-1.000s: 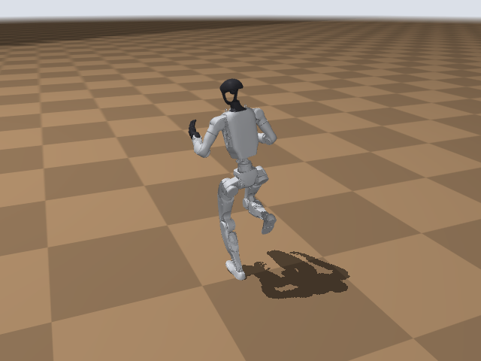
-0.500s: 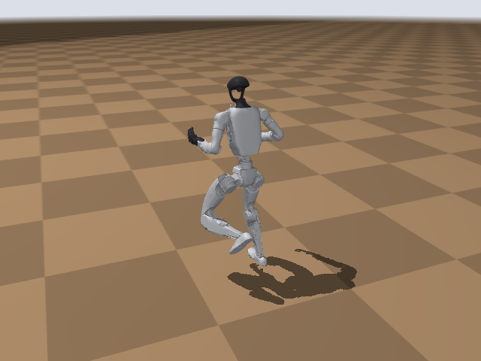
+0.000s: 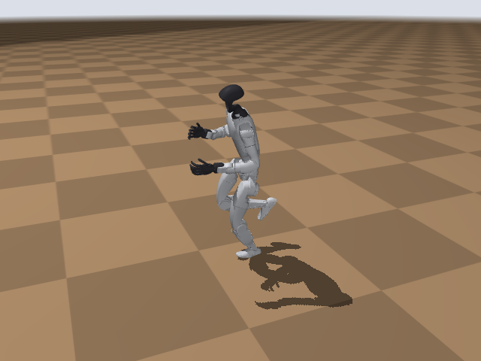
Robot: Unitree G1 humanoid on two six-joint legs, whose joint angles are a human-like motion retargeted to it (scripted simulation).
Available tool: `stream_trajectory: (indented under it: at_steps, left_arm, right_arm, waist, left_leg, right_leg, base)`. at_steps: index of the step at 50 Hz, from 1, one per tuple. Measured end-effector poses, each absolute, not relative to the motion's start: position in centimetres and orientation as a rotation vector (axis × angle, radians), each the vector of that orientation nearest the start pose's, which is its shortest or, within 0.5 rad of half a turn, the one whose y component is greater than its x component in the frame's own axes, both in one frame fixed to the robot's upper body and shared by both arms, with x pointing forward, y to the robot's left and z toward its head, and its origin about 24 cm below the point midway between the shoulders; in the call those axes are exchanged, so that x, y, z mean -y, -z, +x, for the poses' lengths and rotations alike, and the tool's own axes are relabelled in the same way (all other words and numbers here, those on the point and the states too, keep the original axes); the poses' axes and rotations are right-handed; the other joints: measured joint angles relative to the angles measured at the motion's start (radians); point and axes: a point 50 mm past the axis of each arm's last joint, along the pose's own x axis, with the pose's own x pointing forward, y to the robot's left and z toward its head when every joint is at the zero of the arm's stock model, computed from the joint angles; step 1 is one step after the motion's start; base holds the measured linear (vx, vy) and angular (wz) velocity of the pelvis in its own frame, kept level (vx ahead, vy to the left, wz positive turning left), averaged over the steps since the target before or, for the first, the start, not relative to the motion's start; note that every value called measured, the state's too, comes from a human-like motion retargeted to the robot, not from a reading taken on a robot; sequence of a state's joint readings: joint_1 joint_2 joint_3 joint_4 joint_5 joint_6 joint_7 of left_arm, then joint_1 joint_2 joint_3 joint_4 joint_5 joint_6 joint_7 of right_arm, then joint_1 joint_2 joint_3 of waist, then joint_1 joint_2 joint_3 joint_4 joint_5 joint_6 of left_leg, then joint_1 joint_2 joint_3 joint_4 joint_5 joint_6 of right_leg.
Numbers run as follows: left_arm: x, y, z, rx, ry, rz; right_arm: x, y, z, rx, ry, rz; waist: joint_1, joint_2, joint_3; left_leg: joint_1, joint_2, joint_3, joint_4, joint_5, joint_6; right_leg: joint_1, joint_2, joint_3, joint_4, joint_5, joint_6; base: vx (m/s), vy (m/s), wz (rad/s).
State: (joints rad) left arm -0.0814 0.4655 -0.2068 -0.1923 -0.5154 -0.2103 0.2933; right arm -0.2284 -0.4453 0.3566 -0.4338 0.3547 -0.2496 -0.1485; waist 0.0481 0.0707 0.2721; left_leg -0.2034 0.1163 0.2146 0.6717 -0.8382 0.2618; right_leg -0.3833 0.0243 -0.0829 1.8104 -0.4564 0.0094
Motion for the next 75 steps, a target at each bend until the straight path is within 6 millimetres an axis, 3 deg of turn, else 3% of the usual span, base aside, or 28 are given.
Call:
stream_trajectory:
  at_steps: [2,4,8,10,12,15,17,20,23,26,28,30,32,37,40,45,47,49,51,52,55,59,61,63,65,67,70,75]
  left_arm:
    - [-15.0,-18.3,27.7,0.582,0.124,-0.256]
    - [-12.6,-25.3,26.6,0.871,0.271,-0.322]
    - [-11.5,-36.5,20.0,1.501,0.394,-0.223]
    - [-12.2,-39.2,17.3,1.722,0.350,-0.174]
    - [-13.0,-39.9,16.0,1.830,0.316,-0.155]
    - [-14.4,-39.3,15.8,1.860,0.252,-0.152]
    - [-14.9,-38.0,17.0,1.774,0.223,-0.150]
    - [-14.6,-34.0,20.5,1.505,0.253,-0.136]
    - [-15.8,-28.5,23.7,1.144,0.190,-0.141]
    - [-18.2,-20.6,25.0,0.765,0.058,-0.041]
    - [-21.2,-14.4,23.1,0.494,-0.075,-0.061]
    - [-23.9,-10.0,19.0,0.274,-0.179,-0.112]
    - [-25.3,-8.8,15.4,0.144,-0.190,-0.105]
    - [-26.2,-9.3,11.3,-0.038,-0.072,-0.020]
    - [-25.9,-9.3,10.3,-0.071,0.000,-0.055]
    - [-24.8,-10.1,11.9,0.035,-0.051,-0.172]
    - [-23.9,-10.7,13.9,0.125,-0.060,-0.199]
    - [-22.1,-11.1,17.1,0.235,-0.045,-0.218]
    - [-19.1,-12.5,21.6,0.376,-0.016,-0.255]
    - [-17.5,-14.3,23.8,0.468,0.003,-0.279]
    - [-14.0,-23.6,26.6,0.862,0.065,-0.429]
    - [-13.2,-33.7,23.5,1.350,0.120,-0.382]
    - [-12.7,-36.2,22.0,1.488,0.159,-0.289]
    - [-12.0,-37.2,20.8,1.561,0.209,-0.246]
    - [-11.6,-37.2,20.0,1.580,0.259,-0.252]
    - [-12.1,-35.8,19.8,1.529,0.315,-0.265]
    - [-13.7,-31.1,20.5,1.285,0.383,-0.289]
    - [-19.1,-17.3,22.2,0.569,0.092,-0.116]
  right_arm:
    - [12.7,-13.2,25.9,0.450,-0.265,0.013]
    - [16.2,-8.1,25.2,0.249,-0.152,-0.103]
    - [24.4,-2.2,17.9,-0.101,-0.091,-0.370]
    - [27.9,-0.8,13.2,-0.302,-0.135,-0.495]
    - [29.9,-0.1,8.9,-0.486,-0.161,-0.506]
    - [30.9,-0.4,4.4,-0.649,-0.176,-0.438]
    - [30.0,-0.6,3.6,-0.654,-0.183,-0.420]
    - [28.0,-0.9,4.7,-0.543,-0.158,-0.461]
    - [28.4,-2.3,8.1,-0.363,0.027,-0.418]
    - [28.8,-3.1,13.6,-0.172,0.198,-0.321]
    - [28.3,-6.0,18.9,0.035,0.218,-0.357]
    - [25.9,-11.2,23.2,0.297,0.148,-0.329]
    - [22.6,-16.3,24.6,0.531,0.024,-0.207]
    - [15.6,-24.1,22.3,0.918,-0.296,-0.026]
    - [11.5,-26.4,21.4,1.034,-0.531,0.039]
    - [7.3,-24.8,21.2,0.892,-0.710,0.396]
    - [7.2,-23.0,21.8,0.825,-0.649,0.363]
    - [7.6,-20.9,22.5,0.768,-0.558,0.257]
    - [8.6,-18.2,23.1,0.700,-0.451,0.143]
    - [9.5,-16.9,23.1,0.663,-0.411,0.096]
    - [13.7,-14.9,21.1,0.581,-0.378,0.008]
    - [19.4,-15.0,17.1,0.445,-0.380,-0.113]
    - [21.6,-14.6,15.5,0.327,-0.356,-0.181]
    - [23.5,-13.7,13.9,0.197,-0.306,-0.193]
    - [24.7,-12.7,12.3,0.096,-0.231,-0.134]
    - [24.7,-12.0,12.0,0.069,-0.180,-0.064]
    - [23.5,-11.7,13.3,0.098,-0.196,-0.016]
    - [20.6,-12.5,19.2,0.303,-0.167,-0.021]
  waist:
    - [-0.001,0.033,0.063]
    - [-0.034,0.045,0.044]
    - [-0.132,0.111,-0.070]
    - [-0.212,0.186,-0.122]
    - [-0.304,0.231,-0.164]
    - [-0.415,0.200,-0.200]
    - [-0.429,0.093,-0.196]
    - [-0.410,-0.067,-0.201]
    - [-0.318,-0.090,-0.148]
    - [-0.213,-0.093,-0.082]
    - [-0.149,-0.102,-0.056]
    - [-0.060,-0.132,-0.067]
    - [0.095,-0.188,-0.101]
    - [0.457,-0.302,-0.169]
    - [0.440,-0.336,-0.250]
    - [0.414,-0.171,-0.241]
    - [0.379,-0.112,-0.214]
    - [0.309,-0.103,-0.177]
    - [0.219,-0.105,-0.120]
    - [0.172,-0.093,-0.089]
    - [-0.008,-0.022,-0.056]
    - [-0.282,0.088,-0.160]
    - [-0.373,0.142,-0.203]
    - [-0.439,0.171,-0.230]
    - [-0.478,0.145,-0.232]
    - [-0.479,0.050,-0.203]
    - [-0.428,-0.067,-0.174]
    - [-0.192,-0.122,-0.145]
  left_leg:
    - [-0.001,-0.016,-0.085,0.074,-0.027,0.000]
    - [0.024,-0.113,-0.175,0.001,0.021,-0.005]
    - [0.145,-0.191,-0.400,-0.365,0.326,-0.135]
    - [0.220,-0.151,-0.532,-0.564,0.566,-0.241]
    - [0.248,-0.120,-0.579,-0.658,0.740,-0.367]
    - [0.278,-0.140,-0.418,-0.688,0.845,-0.452]
    - [0.288,-0.199,-0.223,-0.545,0.801,-0.370]
    - [0.054,-0.224,-0.034,0.149,0.505,-0.122]
    - [-0.253,-0.158,-0.031,0.839,0.315,-0.102]
    - [-0.549,-0.147,-0.067,1.304,0.189,-0.095]
    - [-0.740,-0.146,-0.051,1.483,0.147,-0.110]
    - [-0.895,-0.128,-0.010,1.545,0.149,-0.143]
    - [-0.964,-0.075,0.044,1.488,0.169,-0.154]
    - [-0.846,0.052,0.189,1.032,0.223,-0.094]
    - [-0.714,-0.033,0.212,0.552,0.382,-0.065]
    - [-0.114,-0.061,0.054,-0.357,0.746,-0.241]
    - [0.065,-0.045,0.006,-0.494,0.608,-0.266]
    - [0.140,-0.066,-0.039,-0.505,0.374,-0.197]
    - [0.116,-0.086,-0.102,-0.370,0.194,-0.055]
    - [0.085,-0.070,-0.133,-0.262,0.122,-0.002]
    - [0.036,-0.035,-0.200,-0.096,0.039,0.000]
    - [0.157,-0.002,-0.236,-0.351,0.302,-0.164]
    - [0.210,0.026,-0.244,-0.456,0.544,-0.248]
    - [0.252,0.043,-0.237,-0.514,0.752,-0.300]
    - [0.292,0.027,-0.171,-0.469,0.808,-0.276]
    - [0.298,-0.035,-0.081,-0.217,0.719,-0.192]
    - [0.129,-0.124,-0.050,0.429,0.532,-0.129]
    - [-0.413,-0.133,-0.017,1.438,0.332,-0.089]
  right_leg:
    - [-0.066,0.043,0.042,0.068,-0.038,-0.017]
    - [-0.137,0.009,0.091,0.069,-0.093,-0.021]
    - [-0.213,-0.089,0.054,-0.213,-0.084,-0.054]
    - [-0.174,-0.084,-0.007,-0.494,-0.018,-0.035]
    - [-0.089,-0.064,-0.036,-0.841,0.066,0.018]
    - [0.085,-0.082,-0.006,-1.367,0.226,0.128]
    - [0.197,-0.132,0.090,-1.596,0.324,0.212]
    - [0.284,-0.221,0.143,-1.717,0.383,0.252]
    - [0.316,-0.219,0.044,-1.599,0.103,0.132]
    - [0.260,-0.202,-0.004,-1.357,-0.163,0.065]
    - [0.201,-0.205,-0.001,-1.206,-0.233,0.064]
    - [0.192,-0.212,0.022,-1.176,-0.233,0.081]
    - [0.243,-0.224,0.069,-1.273,-0.150,0.087]
    - [0.413,-0.270,0.177,-1.589,0.359,0.131]
    - [0.429,-0.260,0.185,-1.608,0.499,0.153]
    - [0.410,-0.091,0.165,-0.978,0.275,0.060]
    - [0.307,-0.065,0.124,-0.543,0.123,0.025]
    - [0.152,-0.058,0.110,-0.117,-0.013,0.025]
    - [-0.026,-0.028,0.103,0.225,-0.115,0.048]
    - [-0.118,-0.004,0.079,0.345,-0.148,0.047]
    - [-0.416,-0.007,0.025,0.481,-0.207,0.036]
    - [-0.631,-0.194,-0.076,0.168,-0.152,-0.050]
    - [-0.599,-0.262,-0.177,-0.132,-0.041,-0.074]
    - [-0.498,-0.252,-0.234,-0.505,0.119,-0.028]
    - [-0.343,-0.196,-0.176,-0.918,0.281,0.065]
    - [-0.138,-0.206,-0.071,-1.269,0.401,0.119]
    - [0.091,-0.282,-0.064,-1.517,0.480,0.107]
    - [0.190,-0.294,-0.095,-1.389,-0.096,0.012]
  base:
    - [0.13,0.06,2.58]
    - [0.24,0.37,3.07]
    - [0.38,0.36,3.18]
    - [0.48,0.31,3.56]
    - [0.54,0.24,3.81]
    - [0.57,0.12,3.86]
    - [0.57,-0.02,3.42]
    - [0.46,-0.11,2.93]
    - [0.35,-0.09,1.63]
    - [0.31,-0.14,0.82]
    - [0.42,-0.08,0.20]
    - [0.62,-0.07,-0.45]
    - [0.81,-0.02,-1.02]
    - [0.96,0.13,-0.74]
    - [0.93,0.22,1.01]
    - [1.05,0.20,0.21]
    - [0.94,0.20,0.48]
    - [0.79,0.12,1.18]
    - [0.67,-0.01,1.53]
    - [0.67,-0.16,1.34]
    - [0.81,0.06,1.27]
    - [1.12,0.07,0.91]
    - [1.23,-0.13,0.78]
    - [1.26,-0.23,1.19]
    - [1.28,-0.32,1.37]
    - [1.27,-0.40,0.83]
    - [1.16,-0.44,0.02]
    - [0.96,-0.35,-0.38]
